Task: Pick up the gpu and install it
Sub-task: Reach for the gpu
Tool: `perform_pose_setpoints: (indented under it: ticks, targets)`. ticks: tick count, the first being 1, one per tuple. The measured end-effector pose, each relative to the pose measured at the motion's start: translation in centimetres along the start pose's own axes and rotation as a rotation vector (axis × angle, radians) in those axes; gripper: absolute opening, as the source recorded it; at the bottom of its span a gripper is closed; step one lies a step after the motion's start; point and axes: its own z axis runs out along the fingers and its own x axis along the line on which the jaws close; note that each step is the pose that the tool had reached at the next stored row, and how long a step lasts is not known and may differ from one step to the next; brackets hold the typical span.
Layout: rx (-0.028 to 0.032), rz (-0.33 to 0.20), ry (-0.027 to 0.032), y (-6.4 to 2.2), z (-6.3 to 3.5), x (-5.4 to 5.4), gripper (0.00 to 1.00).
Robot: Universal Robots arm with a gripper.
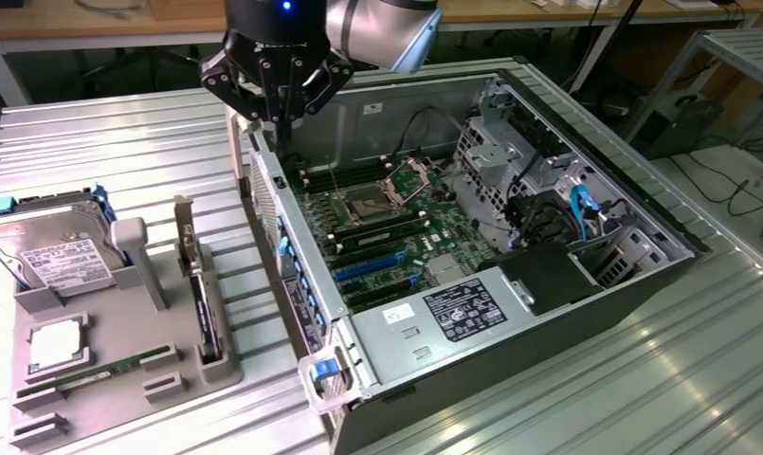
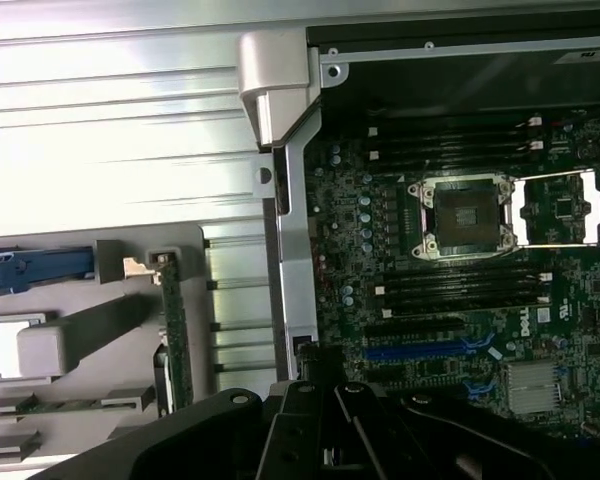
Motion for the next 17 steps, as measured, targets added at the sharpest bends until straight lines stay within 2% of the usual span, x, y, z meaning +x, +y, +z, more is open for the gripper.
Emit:
perform_pose_setpoints:
  ticks: [17]
  targets:
    - [0.0001, 0.0, 0.0, -0.13, -0.04, 1.2, 0.11]
